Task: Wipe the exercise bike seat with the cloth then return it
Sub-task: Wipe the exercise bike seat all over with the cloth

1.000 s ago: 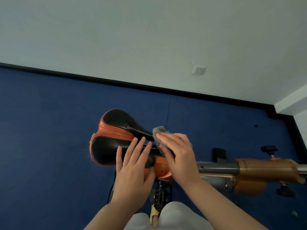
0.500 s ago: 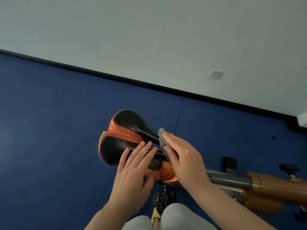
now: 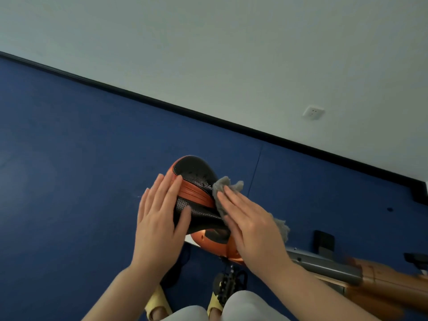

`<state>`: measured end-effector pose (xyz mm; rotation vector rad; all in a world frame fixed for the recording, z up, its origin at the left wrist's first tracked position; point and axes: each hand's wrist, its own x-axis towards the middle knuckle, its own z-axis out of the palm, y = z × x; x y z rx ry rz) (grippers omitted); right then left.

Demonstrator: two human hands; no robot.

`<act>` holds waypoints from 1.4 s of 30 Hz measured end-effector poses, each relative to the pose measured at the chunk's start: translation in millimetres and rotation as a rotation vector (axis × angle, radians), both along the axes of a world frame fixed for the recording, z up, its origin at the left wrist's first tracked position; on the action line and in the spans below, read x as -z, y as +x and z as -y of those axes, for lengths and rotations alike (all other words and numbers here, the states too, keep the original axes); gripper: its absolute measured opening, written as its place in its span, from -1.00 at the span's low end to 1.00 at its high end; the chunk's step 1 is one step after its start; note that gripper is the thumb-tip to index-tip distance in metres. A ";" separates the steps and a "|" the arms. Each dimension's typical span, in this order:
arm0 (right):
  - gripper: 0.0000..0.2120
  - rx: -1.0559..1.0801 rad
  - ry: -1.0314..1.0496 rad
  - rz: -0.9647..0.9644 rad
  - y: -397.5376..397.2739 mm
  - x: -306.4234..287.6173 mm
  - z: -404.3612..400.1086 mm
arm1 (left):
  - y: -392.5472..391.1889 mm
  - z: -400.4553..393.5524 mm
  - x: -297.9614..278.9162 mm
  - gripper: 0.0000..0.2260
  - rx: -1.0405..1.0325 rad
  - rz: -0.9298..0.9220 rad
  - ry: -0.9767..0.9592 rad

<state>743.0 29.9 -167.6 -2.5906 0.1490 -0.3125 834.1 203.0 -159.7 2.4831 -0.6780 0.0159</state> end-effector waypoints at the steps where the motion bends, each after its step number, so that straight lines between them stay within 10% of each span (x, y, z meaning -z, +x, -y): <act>1: -0.59 -0.008 -0.023 -0.003 -1.4 0.7 -0.1 | 6.4 -2.2 1.0 -0.47 -0.008 -0.012 0.026; 42: -0.58 0.031 0.089 -0.075 97.8 -11.4 -25.4 | 9.5 -32.3 14.4 -0.44 0.103 -0.094 0.022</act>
